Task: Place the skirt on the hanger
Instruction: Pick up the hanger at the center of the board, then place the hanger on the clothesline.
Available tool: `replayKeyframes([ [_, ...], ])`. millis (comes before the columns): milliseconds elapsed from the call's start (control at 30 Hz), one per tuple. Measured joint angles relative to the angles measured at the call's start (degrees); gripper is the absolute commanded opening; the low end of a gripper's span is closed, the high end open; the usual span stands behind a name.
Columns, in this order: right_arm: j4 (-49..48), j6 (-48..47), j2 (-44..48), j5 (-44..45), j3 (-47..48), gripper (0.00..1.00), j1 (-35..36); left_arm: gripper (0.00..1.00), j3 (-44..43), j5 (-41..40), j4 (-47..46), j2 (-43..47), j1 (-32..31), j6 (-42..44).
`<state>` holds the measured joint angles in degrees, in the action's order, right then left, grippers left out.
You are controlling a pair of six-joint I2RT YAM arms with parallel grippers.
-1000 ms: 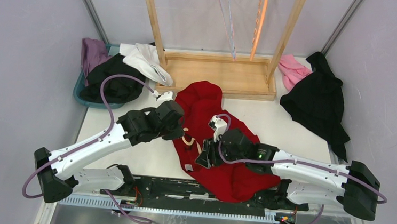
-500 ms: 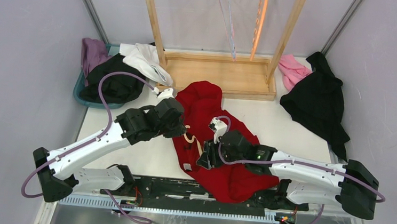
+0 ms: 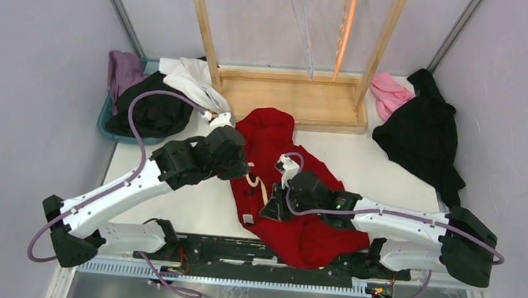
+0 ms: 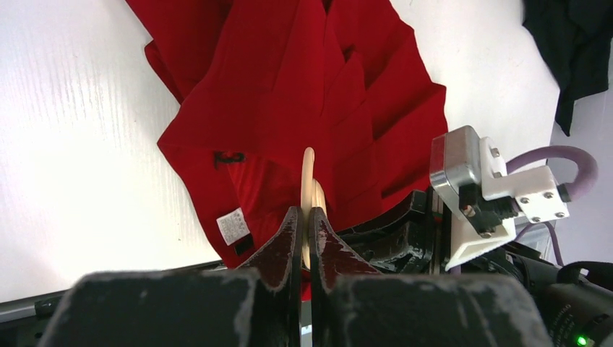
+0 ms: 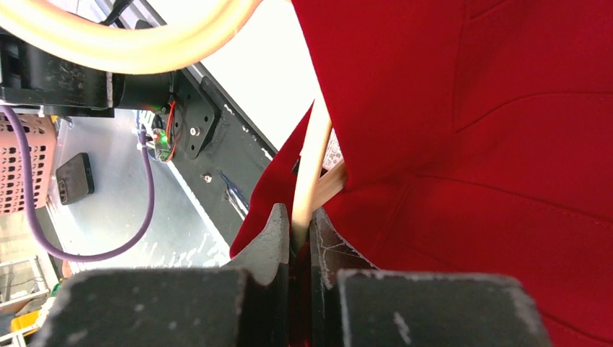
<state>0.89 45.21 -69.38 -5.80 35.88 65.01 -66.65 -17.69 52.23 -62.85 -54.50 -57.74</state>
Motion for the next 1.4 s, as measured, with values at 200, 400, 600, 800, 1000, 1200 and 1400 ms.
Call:
replayKeyframes([
  [200,0.3,1.1,3.3,-1.5,0.0,0.01,-1.3,0.14,-8.4,0.0,3.4,-4.6,-0.3,2.6],
  [400,4.1,1.4,10.3,-4.3,1.0,0.01,-2.9,0.25,-23.1,-1.3,5.8,-11.3,0.6,7.3],
  [600,7.8,1.0,13.3,-8.2,2.9,0.01,-3.3,0.27,-38.0,-3.5,6.4,-14.6,3.4,11.7],
  [800,8.7,1.5,14.4,-11.3,5.0,0.01,-4.8,0.27,-47.5,-5.0,7.5,-16.3,4.3,14.4],
  [1000,7.7,4.3,14.4,-15.3,7.7,0.01,-7.5,0.28,-47.3,-6.4,8.8,-14.5,5.3,15.2],
  [1200,6.0,8.1,14.4,-19.7,10.5,0.01,-11.6,0.30,-45.5,-8.4,10.0,-10.5,5.9,15.2],
  [1400,6.9,10.3,14.8,-21.9,16.0,0.01,-15.8,0.31,-45.5,-11.6,11.8,-6.0,5.9,15.2],
])
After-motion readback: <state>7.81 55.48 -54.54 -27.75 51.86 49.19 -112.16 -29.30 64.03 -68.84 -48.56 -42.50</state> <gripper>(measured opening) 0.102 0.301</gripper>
